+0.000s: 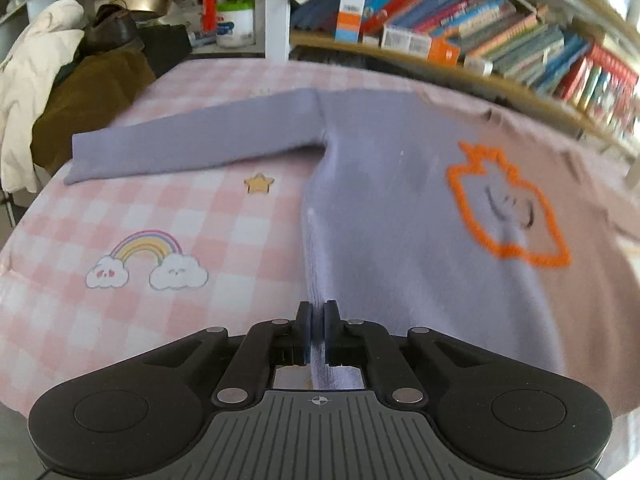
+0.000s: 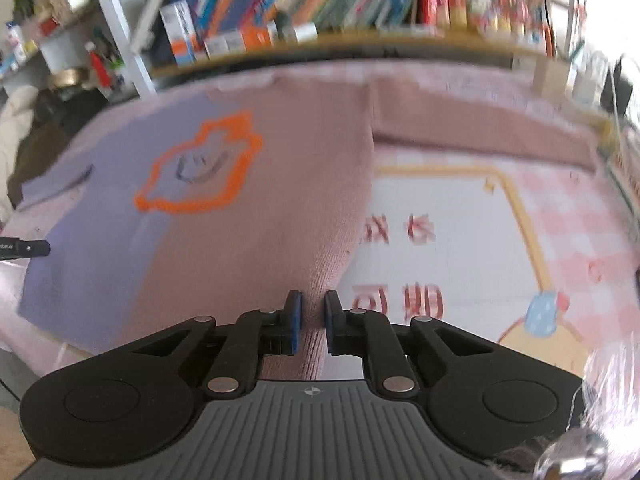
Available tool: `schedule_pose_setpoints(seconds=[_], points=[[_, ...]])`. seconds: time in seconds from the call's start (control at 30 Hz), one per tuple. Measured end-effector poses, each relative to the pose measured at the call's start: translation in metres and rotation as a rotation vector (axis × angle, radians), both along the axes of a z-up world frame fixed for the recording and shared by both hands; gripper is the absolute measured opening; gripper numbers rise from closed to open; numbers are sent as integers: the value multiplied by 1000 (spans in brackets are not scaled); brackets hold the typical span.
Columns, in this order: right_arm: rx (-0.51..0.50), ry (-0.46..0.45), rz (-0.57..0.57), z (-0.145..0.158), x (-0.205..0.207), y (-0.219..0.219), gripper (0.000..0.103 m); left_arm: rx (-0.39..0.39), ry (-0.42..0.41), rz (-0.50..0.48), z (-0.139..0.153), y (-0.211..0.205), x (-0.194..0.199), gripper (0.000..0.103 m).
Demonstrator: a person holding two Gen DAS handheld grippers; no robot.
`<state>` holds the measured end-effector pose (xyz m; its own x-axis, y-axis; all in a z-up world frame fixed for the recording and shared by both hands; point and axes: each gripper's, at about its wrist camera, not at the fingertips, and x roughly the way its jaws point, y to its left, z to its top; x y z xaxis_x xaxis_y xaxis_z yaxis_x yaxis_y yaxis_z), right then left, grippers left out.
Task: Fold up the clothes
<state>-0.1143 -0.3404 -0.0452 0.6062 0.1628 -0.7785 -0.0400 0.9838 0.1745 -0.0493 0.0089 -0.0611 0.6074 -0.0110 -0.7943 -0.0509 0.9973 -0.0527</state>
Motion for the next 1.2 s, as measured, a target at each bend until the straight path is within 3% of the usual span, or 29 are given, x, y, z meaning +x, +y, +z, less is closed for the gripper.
schedule_pose_setpoints(seconds=[0.2, 0.33, 0.4, 0.43, 0.47, 0.57, 0.7, 0.8, 1.0, 1.2], points=[[-9, 5, -2, -4, -3, 2, 15, 45, -7, -16, -1, -4, -6, 10], [-31, -19, -7, 0, -8, 2, 25, 66, -18, -6, 2, -8, -13, 11], [-47, -46, -14, 4, -12, 3, 46, 80, -18, 1, 4, -12, -17, 16], [-64, -63, -21, 6, -13, 4, 58, 85, -16, 2, 6, -14, -18, 25], [-83, -81, -28, 8, -15, 5, 66, 91, -15, 5, 7, -15, -20, 41], [-113, -123, -49, 13, -19, 5, 84, 107, -32, 15, 11, -21, -28, 72], [-126, -140, -60, 14, -21, 7, 90, 104, -65, 12, 19, -32, -40, 78], [-135, -149, -43, 14, -22, 15, 92, 99, -97, -16, 26, -44, -48, 91], [-155, -171, -18, 19, -26, 31, 98, 137, -138, -139, 29, -62, -52, 93], [-169, -168, -87, 21, -30, 50, 99, 133, -155, -200, 26, -47, -52, 93]])
